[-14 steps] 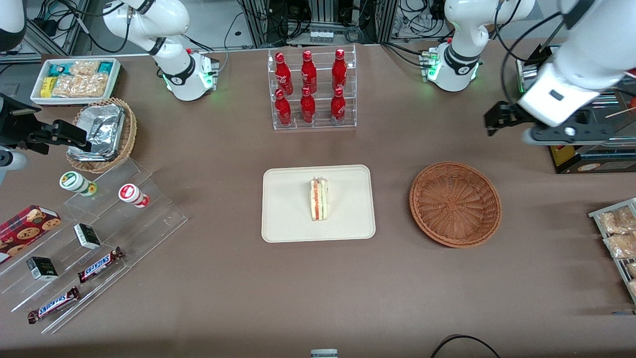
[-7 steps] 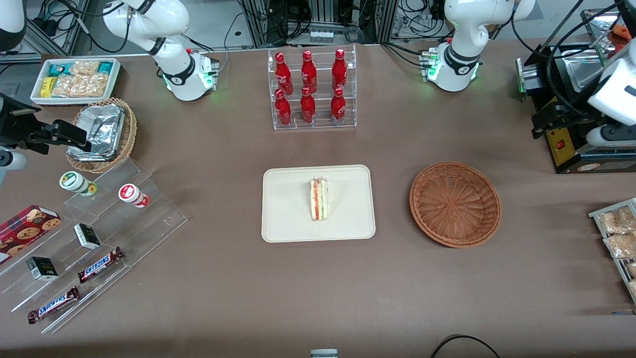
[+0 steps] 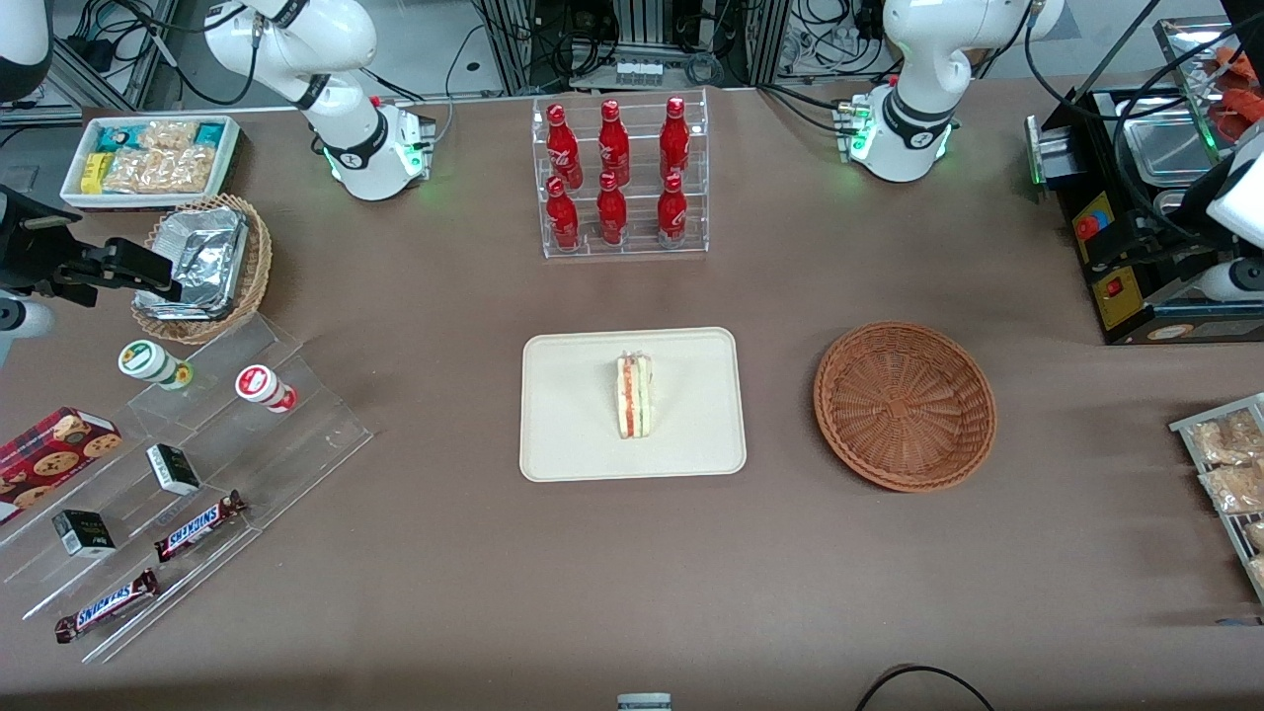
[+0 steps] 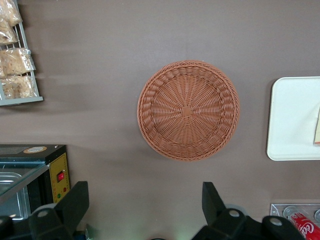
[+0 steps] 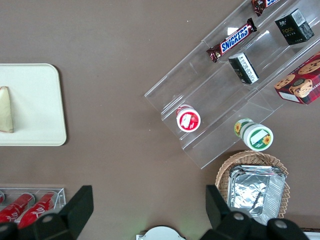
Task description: Place sandwich from basket to tray
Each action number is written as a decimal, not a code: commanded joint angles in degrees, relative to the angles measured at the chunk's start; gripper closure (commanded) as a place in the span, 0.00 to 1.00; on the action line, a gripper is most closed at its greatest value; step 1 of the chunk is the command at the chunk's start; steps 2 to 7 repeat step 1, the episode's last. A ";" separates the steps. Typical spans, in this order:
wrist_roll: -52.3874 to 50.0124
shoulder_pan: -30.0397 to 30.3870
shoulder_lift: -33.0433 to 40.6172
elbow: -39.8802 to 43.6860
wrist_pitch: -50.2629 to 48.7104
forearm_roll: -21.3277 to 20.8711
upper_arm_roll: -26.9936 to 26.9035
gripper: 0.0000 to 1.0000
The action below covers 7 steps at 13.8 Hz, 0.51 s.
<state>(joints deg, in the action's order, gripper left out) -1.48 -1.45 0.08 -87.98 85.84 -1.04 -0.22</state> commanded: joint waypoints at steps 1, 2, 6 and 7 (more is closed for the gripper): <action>0.77 -0.49 -1.93 3.16 -0.93 -0.27 -0.49 0.00; 0.77 -0.49 -1.93 3.16 -0.93 -0.27 -0.49 0.00; 0.77 -0.49 -1.93 3.16 -0.93 -0.27 -0.49 0.00; 0.77 -0.49 -1.93 3.16 -0.93 -0.27 -0.49 0.00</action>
